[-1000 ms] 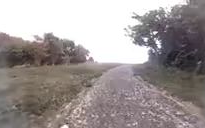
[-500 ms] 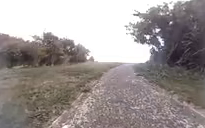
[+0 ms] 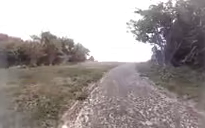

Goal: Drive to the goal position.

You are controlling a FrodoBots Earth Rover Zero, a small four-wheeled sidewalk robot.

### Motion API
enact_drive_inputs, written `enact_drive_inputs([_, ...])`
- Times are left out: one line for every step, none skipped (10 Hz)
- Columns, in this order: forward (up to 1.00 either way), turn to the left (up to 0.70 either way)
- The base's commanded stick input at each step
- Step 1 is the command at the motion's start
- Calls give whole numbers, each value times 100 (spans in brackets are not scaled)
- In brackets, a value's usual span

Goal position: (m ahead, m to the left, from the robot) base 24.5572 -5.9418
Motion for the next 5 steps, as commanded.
enact_drive_inputs([85, -34])
enact_drive_inputs([85, -34])
enact_drive_inputs([85, -27])
enact_drive_inputs([85, -22])
enact_drive_inputs([85, -4])
